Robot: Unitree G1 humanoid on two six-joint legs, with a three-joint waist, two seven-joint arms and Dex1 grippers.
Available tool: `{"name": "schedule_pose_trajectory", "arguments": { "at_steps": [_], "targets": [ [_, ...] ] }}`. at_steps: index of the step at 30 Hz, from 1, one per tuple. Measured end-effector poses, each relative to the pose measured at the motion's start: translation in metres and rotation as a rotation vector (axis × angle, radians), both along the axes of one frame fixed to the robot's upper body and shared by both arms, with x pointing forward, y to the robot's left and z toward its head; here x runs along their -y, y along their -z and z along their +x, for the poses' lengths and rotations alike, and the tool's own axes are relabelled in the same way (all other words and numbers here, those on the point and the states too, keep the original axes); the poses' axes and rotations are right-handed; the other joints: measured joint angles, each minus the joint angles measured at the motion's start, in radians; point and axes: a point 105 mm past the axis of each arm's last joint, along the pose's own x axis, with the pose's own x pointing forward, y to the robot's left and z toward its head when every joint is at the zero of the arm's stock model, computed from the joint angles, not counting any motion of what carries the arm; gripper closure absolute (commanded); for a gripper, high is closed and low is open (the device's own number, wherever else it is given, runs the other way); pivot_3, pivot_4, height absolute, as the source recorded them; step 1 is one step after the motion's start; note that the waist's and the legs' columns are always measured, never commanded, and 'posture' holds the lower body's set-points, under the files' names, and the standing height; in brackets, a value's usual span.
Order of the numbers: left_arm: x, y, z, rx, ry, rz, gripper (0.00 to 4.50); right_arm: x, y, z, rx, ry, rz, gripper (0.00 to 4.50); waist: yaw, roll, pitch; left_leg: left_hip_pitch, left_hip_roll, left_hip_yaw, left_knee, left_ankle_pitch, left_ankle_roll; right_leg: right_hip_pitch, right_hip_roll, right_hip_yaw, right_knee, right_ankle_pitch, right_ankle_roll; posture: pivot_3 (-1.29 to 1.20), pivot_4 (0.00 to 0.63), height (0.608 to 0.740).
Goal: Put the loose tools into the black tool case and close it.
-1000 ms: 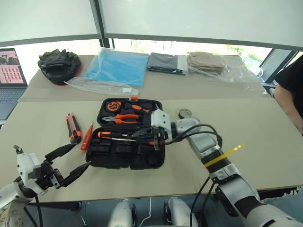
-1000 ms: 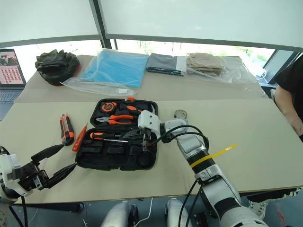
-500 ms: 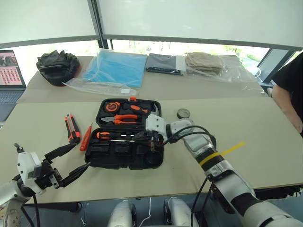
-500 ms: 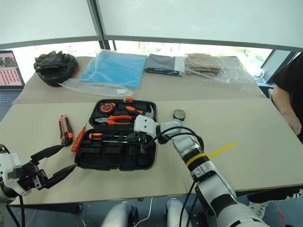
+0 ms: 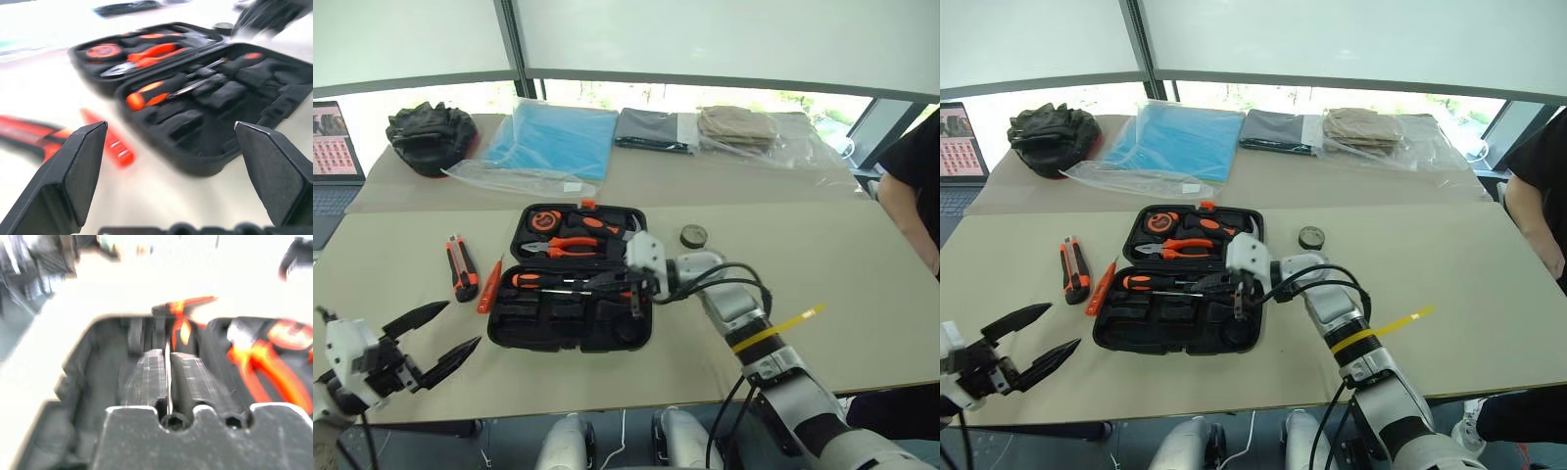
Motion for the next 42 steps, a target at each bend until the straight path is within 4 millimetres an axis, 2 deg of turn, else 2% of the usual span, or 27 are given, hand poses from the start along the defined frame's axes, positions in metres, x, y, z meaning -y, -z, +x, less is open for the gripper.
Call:
{"name": "schedule_pose_trajectory", "arguments": {
  "at_steps": [1, 3, 4, 5, 8, 12, 15, 19, 21, 22, 25, 26, 28, 36, 42],
  "targets": [
    [-0.013, 0.004, -0.007, -0.008, -0.081, -0.012, 0.0, 0.014, -0.003, -0.003, 0.0, 0.031, 0.012, 2.39, 0.001, 0.0, 0.0, 0.0, 0.0, 0.0, 0.0, -0.001, 0.0, 0.0, 0.0, 0.0, -0.001, 0.0, 0.0, 0.0, 0.15, 0.74],
    [-0.029, 0.01, -0.016, -0.03, -0.186, -0.02, 0.0, 0.026, 0.002, -0.009, -0.027, 0.076, 0.037, 1.75, 0.001, -0.001, -0.001, 0.0, 0.0, 0.0, 0.0, -0.001, -0.001, 0.0, 0.001, 0.0, -0.001, -0.001, -0.001, 0.0, 0.15, 0.74],
    [-0.037, 0.011, -0.02, -0.028, -0.247, -0.024, 0.0, 0.029, 0.005, -0.014, -0.04, 0.096, 0.068, 1.3, 0.001, -0.001, 0.0, 0.0, 0.001, 0.0, 0.0, -0.001, -0.001, -0.001, 0.001, 0.0, 0.0, -0.002, -0.002, 0.0, 0.15, 0.74],
    [-0.043, 0.013, -0.024, -0.036, -0.293, -0.02, 0.0, 0.031, 0.007, -0.019, -0.036, 0.112, 0.093, 1.08, 0.001, -0.001, 0.0, 0.0, 0.001, 0.0, 0.0, -0.001, -0.001, -0.001, 0.001, 0.0, 0.001, -0.003, -0.002, 0.0, 0.15, 0.74],
    [-0.063, 0.027, -0.04, -0.145, -0.449, -0.009, 0.0, 0.05, 0.019, -0.034, -0.014, 0.153, 0.132, 0.03, 0.0, -0.001, 0.0, 0.001, 0.001, 0.0, 0.0, -0.001, -0.001, 0.0, 0.001, 0.001, 0.001, -0.003, 0.0, 0.0, 0.15, 0.74],
    [-0.065, 0.035, -0.044, -0.23, -0.51, -0.082, 0.0, 0.08, 0.032, -0.041, -0.049, 0.215, 0.099, 0.03, 0.006, -0.003, 0.001, 0.001, 0.0, 0.0, 0.001, -0.001, -0.001, 0.0, 0.0, 0.001, 0.0, -0.006, -0.005, 0.0, 0.15, 0.74],
    [-0.052, 0.024, -0.028, -0.26, -0.476, -0.133, 0.0, 0.089, 0.034, -0.044, -0.016, 0.248, 0.093, 0.03, 0.01, -0.005, 0.002, 0.002, 0.001, 0.0, 0.001, -0.002, -0.002, 0.0, 0.001, 0.001, 0.001, -0.009, -0.001, 0.0, 0.15, 0.74],
    [-0.02, -0.014, 0.02, -0.266, -0.378, -0.145, 0.0, 0.086, 0.029, -0.041, 0.009, 0.255, 0.108, 0.03, 0.016, -0.005, 0.002, 0.002, 0.001, -0.001, 0.001, 0.0, -0.005, 0.001, 0.001, 0.002, 0.003, -0.007, -0.003, 0.0, 0.15, 0.74],
    [-0.001, -0.028, 0.036, -0.281, -0.329, -0.116, 0.0, 0.083, 0.024, -0.038, 0.029, 0.253, 0.118, 0.03, 0.015, -0.005, 0.002, 0.003, 0.0, 0.0, 0.001, 0.001, -0.003, 0.001, 0.001, 0.003, 0.003, -0.002, -0.002, 0.0, 0.15, 0.74],
    [0.006, -0.03, 0.042, -0.301, -0.319, -0.098, 0.43, 0.081, 0.022, -0.037, 0.036, 0.251, 0.123, 0.0, 0.012, -0.004, 0.002, 0.004, 0.0, 0.001, 0.001, 0.001, -0.003, 0.001, 0.002, 0.004, 0.003, -0.001, 0.0, 0.0, 0.15, 0.74],
    [0.015, -0.022, 0.056, -0.384, -0.362, -0.089, 1.03, 0.079, 0.023, -0.037, 0.031, 0.246, 0.124, 0.0, 0.003, -0.004, 0.002, 0.004, 0.0, 0.001, -0.001, 0.001, -0.003, 0.001, 0.002, 0.004, 0.003, -0.001, 0.0, 0.0, 0.15, 0.74],
    [0.018, -0.018, 0.059, -0.418, -0.375, -0.088, 1.54, 0.078, 0.023, -0.038, 0.029, 0.242, 0.125, 0.0, 0.0, -0.005, 0.002, 0.003, 0.0, 0.0, -0.001, 0.0, -0.003, 0.001, 0.003, 0.003, 0.003, -0.001, 0.0, 0.0, 0.15, 0.74],
    [0.023, -0.013, 0.064, -0.459, -0.392, -0.077, 2.2, 0.077, 0.023, -0.038, 0.029, 0.241, 0.126, 0.0, 0.0, -0.004, 0.002, 0.003, 0.0, 0.0, -0.002, 0.0, -0.004, 0.001, 0.003, 0.003, 0.004, -0.001, 0.0, 0.0, 0.15, 0.74],
    [0.053, 0.004, 0.09, -0.541, -0.382, -0.061, 2.2, 0.074, 0.017, -0.038, 0.044, 0.251, 0.141, 0.0, 0.005, -0.005, 0.002, 0.004, -0.002, 0.0, -0.001, 0.0, -0.004, 0.002, 0.002, 0.003, 0.003, -0.001, 0.0, 0.0, 0.15, 0.74],
    [0.049, 0.011, 0.101, -0.563, -0.445, -0.016, 2.2, 0.07, 0.013, -0.041, 0.058, 0.243, 0.143, 0.0, 0.008, -0.005, 0.002, 0.004, -0.002, 0.0, -0.001, 0.0, -0.004, 0.002, 0.003, 0.003, 0.003, -0.001, 0.0, 0.0, 0.15, 0.74]
  ]
}}
